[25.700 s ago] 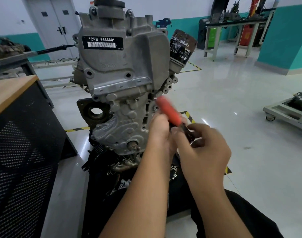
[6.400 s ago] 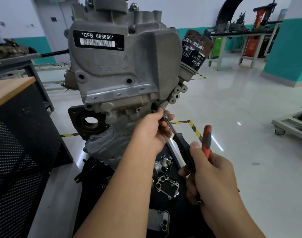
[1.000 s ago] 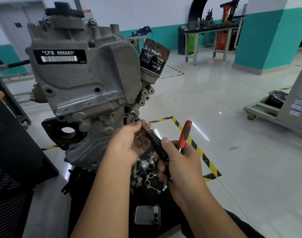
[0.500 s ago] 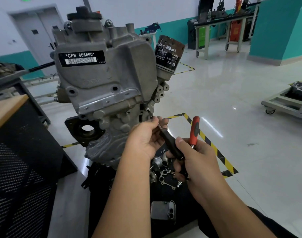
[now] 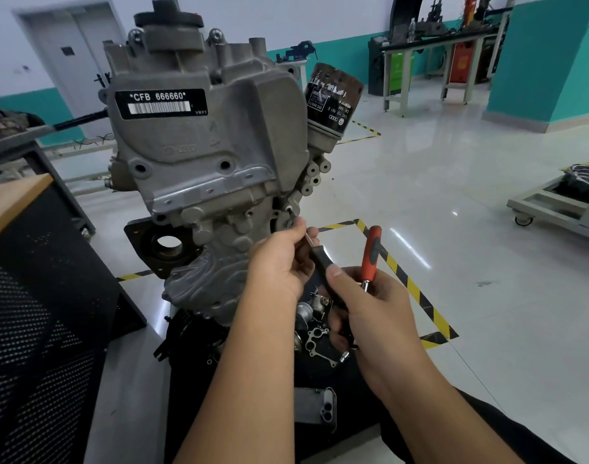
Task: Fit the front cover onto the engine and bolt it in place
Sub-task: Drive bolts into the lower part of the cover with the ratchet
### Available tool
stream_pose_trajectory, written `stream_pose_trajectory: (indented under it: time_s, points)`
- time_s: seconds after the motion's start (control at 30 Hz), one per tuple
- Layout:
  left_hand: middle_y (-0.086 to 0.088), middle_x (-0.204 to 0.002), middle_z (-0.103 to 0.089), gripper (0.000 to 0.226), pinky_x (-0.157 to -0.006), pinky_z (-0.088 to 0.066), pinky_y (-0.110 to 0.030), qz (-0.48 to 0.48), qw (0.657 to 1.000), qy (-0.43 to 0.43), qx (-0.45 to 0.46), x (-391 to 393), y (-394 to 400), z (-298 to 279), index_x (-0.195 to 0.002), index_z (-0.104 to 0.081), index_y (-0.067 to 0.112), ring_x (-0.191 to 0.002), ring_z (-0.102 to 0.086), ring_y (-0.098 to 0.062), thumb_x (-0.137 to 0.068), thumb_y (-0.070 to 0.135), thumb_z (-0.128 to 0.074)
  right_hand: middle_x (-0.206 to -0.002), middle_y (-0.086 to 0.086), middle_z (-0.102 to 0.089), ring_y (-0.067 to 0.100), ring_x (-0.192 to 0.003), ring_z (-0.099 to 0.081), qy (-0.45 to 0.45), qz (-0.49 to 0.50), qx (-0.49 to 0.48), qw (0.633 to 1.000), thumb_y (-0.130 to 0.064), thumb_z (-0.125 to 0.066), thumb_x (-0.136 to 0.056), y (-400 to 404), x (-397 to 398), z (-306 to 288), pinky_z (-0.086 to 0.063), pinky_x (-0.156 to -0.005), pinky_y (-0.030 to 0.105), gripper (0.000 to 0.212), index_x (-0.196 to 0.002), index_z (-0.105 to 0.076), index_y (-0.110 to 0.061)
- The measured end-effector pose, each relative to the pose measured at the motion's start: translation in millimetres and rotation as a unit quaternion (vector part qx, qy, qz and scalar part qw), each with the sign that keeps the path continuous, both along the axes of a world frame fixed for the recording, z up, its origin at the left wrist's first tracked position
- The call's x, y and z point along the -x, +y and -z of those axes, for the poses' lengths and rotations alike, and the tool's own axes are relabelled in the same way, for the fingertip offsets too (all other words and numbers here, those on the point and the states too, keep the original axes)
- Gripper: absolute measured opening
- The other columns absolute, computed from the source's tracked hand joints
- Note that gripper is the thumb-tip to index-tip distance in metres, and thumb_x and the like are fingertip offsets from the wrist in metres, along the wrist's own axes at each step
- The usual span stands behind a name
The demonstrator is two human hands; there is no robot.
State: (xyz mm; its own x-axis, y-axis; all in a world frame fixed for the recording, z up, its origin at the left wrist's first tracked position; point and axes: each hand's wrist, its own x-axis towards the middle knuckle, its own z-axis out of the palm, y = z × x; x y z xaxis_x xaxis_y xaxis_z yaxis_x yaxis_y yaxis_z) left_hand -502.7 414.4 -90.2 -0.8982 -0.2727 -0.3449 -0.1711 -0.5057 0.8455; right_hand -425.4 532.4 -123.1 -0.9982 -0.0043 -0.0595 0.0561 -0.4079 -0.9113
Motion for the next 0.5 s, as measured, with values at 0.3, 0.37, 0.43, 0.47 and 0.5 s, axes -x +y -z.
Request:
stream_pose_trajectory:
  time_s: [0.3,0.37,0.43,0.47,0.5]
  points:
    - [-0.002,-0.071,-0.076,0.02,-0.051,-0.053,-0.021,0.022,0.999,0.008,-0.039,4,-8,-4,-0.096,-0.067,0.012,-0.048,-0.066,-0.01,-0.102,0.028,-0.056,-0.074,0.015,-0.07,0.02,-0.042,-0.045,-0.016,0.0,-0.004,1.0,-0.021,-0.06,-0.102,2,-1,-2,-0.034,-0.041,0.026,0.017,-0.098,-0.062,-0.004]
    - [-0.001,-0.069,-0.076,0.021,-0.058,-0.051,-0.024,0.035,0.999,0.004,-0.029,5,-11,-6,-0.091,-0.066,0.013,-0.049,-0.066,-0.009,-0.104,0.022,-0.052,-0.072,0.015,-0.068,0.02,-0.042,-0.044,-0.014,0.002,-0.003,1.0,-0.021,-0.067,-0.098,2,0,-2,-0.035,-0.041,0.026,0.02,-0.099,-0.06,-0.002]
    - [0.0,-0.067,-0.075,0.02,-0.058,-0.049,-0.023,0.036,0.999,-0.001,-0.015,6,-11,-7,-0.09,-0.066,0.013,-0.048,-0.066,-0.008,-0.103,0.021,-0.054,-0.059,0.013,-0.057,0.02,-0.041,-0.043,-0.007,0.013,-0.025,1.0,-0.016,-0.08,-0.086,2,2,-1,-0.037,-0.041,0.027,0.028,-0.098,-0.059,-0.001]
    - [0.001,-0.066,-0.074,0.018,-0.053,-0.049,-0.021,0.034,0.999,-0.003,-0.009,6,-11,-7,-0.091,-0.066,0.014,-0.047,-0.065,-0.008,-0.103,0.022,-0.056,-0.054,0.011,-0.052,0.02,-0.041,-0.042,-0.003,0.018,-0.036,0.999,-0.012,-0.084,-0.081,2,2,-1,-0.038,-0.041,0.027,0.031,-0.096,-0.059,-0.001]
    - [0.001,-0.065,-0.074,0.016,-0.048,-0.048,-0.019,0.031,1.0,-0.003,-0.004,7,-10,-6,-0.092,-0.066,0.014,-0.045,-0.063,-0.007,-0.103,0.023,-0.057,-0.052,0.009,-0.05,0.02,-0.04,-0.041,-0.002,0.022,-0.037,0.999,-0.008,-0.085,-0.078,1,3,0,-0.038,-0.041,0.027,0.032,-0.095,-0.059,-0.002]
